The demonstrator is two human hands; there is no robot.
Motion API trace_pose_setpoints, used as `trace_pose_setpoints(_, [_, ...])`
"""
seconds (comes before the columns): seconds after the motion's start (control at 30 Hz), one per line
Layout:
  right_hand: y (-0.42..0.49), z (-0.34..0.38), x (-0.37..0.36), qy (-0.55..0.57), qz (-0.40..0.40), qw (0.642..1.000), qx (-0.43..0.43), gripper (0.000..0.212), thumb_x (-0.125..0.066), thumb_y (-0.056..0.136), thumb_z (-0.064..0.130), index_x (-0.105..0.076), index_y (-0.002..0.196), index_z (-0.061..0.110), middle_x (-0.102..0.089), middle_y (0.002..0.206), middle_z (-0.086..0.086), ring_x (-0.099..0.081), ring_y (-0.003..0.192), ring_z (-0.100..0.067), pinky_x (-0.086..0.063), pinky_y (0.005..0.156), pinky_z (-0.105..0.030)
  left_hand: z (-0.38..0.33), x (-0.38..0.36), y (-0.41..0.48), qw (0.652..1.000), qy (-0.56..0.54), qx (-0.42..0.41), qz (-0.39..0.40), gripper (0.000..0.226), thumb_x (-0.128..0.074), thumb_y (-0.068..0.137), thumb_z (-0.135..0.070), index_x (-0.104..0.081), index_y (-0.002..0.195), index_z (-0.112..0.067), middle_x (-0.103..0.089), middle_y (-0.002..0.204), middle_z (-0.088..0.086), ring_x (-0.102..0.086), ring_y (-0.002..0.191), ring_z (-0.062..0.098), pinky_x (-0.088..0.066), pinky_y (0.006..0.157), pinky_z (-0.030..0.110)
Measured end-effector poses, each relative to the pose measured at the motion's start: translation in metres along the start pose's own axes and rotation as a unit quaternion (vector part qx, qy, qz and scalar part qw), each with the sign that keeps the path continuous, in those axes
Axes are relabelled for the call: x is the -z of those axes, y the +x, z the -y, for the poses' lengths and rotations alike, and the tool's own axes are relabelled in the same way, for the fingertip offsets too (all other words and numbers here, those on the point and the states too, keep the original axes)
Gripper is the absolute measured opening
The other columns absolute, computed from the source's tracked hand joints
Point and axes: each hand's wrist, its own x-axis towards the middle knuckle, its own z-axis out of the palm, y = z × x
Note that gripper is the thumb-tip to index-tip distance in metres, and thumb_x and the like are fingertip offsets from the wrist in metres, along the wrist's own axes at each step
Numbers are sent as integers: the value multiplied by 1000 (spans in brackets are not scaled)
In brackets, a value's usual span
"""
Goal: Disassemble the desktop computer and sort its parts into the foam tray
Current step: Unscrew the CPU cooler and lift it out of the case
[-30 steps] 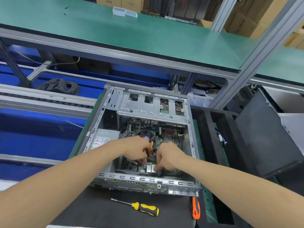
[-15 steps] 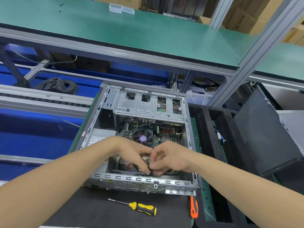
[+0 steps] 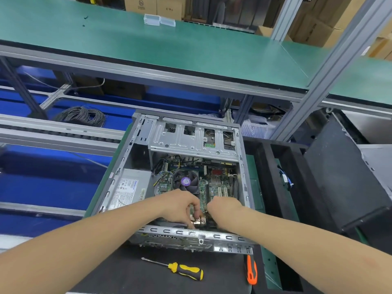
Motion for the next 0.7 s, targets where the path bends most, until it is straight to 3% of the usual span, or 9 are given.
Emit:
trace_pose_setpoints(0.1, [5,-8,6,45,-52,997,-37,23,-64,100,10,-62,122,5,-59,123,-14,-60,86,-27,-52,71,-33,1,0,0,997,26,-68,19,31,-78,88,-25,-64,115,-29,-65,80,-11,-58,72,6,-44,67,25])
trace_pose_setpoints(0.17, [7,-11,11,80,-95,990,-61,19,-65,100,12,-61,117,5,-60,113,-13,-62,84,-27,-51,68,-34,2,1,1,986,108,-119,42,42,-67,96,-19,-59,133,-37,-70,96,-4,-60,79,12,-47,74,29])
trace_pose_setpoints(0.27, [12,-16,22,142,-156,973,-98,4,-62,100,10,-60,98,7,-61,88,-7,-64,75,-26,-49,61,-34,-4,2,6,959,237,-144,58,40,-56,104,-33,-55,142,-46,-72,115,1,-66,97,24,-54,79,37])
trace_pose_setpoints(0.37, [22,-15,31,170,-191,958,-132,5,-65,97,7,-63,102,6,-58,83,-4,-56,64,-19,-46,52,-30,-9,-2,11,948,274,-163,21,24,-66,98,-36,-73,122,-36,-75,111,-6,-69,96,20,-58,77,37])
trace_pose_setpoints(0.47, [33,-7,29,253,-240,926,-144,7,-66,95,3,-61,101,4,-61,88,-8,-60,72,-24,-49,59,-32,-7,2,10,958,240,-149,49,18,-67,97,-35,-77,107,-24,-73,104,-2,-66,95,21,-55,79,38])
trace_pose_setpoints(0.6, [43,7,22,350,-272,890,-107,30,-60,96,7,-49,123,0,-61,116,-19,-66,95,-34,-50,70,-36,1,21,-17,978,171,-111,41,57,-47,103,-55,-64,75,-9,-58,87,12,-55,80,28,-49,79,43])
trace_pose_setpoints(0.7, [45,12,17,382,-265,885,-31,50,-56,97,19,-35,141,10,-55,130,-23,-63,99,-36,-55,81,-41,5,26,-31,980,195,-48,-3,65,-51,100,-55,-53,54,-9,-55,64,13,-53,62,30,-51,67,41])
